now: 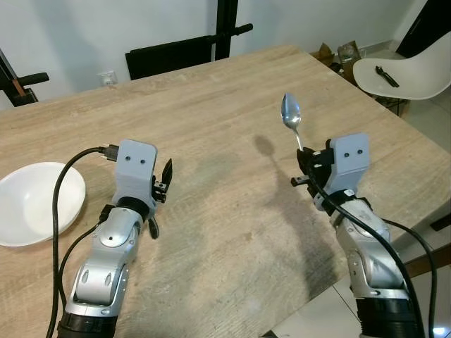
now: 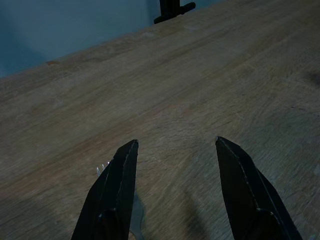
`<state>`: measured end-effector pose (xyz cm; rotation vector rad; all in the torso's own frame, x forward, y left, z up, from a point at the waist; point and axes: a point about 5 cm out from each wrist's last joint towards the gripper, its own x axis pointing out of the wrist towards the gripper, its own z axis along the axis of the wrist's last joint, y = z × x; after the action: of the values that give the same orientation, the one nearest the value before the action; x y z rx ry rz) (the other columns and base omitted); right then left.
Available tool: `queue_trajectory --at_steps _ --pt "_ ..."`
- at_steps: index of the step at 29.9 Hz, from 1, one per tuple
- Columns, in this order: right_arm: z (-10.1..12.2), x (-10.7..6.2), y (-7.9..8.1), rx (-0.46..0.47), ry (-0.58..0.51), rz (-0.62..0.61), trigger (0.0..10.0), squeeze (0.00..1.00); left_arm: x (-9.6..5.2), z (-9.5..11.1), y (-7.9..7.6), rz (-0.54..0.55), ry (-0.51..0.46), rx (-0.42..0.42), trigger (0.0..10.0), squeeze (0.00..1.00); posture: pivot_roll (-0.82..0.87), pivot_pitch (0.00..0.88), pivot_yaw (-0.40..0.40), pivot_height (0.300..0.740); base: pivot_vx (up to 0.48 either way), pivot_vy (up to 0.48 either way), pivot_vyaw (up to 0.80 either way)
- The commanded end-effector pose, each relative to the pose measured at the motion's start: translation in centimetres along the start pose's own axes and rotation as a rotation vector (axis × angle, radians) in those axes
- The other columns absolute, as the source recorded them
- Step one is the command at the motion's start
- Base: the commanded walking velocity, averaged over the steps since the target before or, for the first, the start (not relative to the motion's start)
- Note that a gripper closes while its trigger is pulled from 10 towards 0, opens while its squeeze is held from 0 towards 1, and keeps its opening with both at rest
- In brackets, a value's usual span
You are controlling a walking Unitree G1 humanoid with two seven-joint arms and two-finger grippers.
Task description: Setting the table
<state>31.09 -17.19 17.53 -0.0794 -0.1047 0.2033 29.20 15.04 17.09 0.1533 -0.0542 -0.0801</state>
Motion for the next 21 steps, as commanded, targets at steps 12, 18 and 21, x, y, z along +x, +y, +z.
queue_trajectory --at_steps 12,18,21 --pt "-0.29 -0.18 -0.27 0.009 0.003 -0.015 10.0 0.00 -0.21 -0.65 -0.29 -0.013 0.017 0.005 10.0 0.00 -0.11 0.037 0.011 0.740 -0.312 0.000 0.00" --pt "-0.35 -0.19 -0.34 0.011 0.005 -0.016 10.0 0.00 -0.25 -0.70 -0.29 -0.013 0.020 0.006 10.0 0.00 -0.11 0.037 0.011 0.740 -0.378 0.000 0.00" --pt "-0.34 -0.18 -0.37 0.010 0.005 -0.016 10.0 0.00 -0.28 -0.71 -0.27 -0.013 0.019 0.005 10.0 0.00 -0.11 0.039 0.010 0.740 -0.389 0.000 0.00"
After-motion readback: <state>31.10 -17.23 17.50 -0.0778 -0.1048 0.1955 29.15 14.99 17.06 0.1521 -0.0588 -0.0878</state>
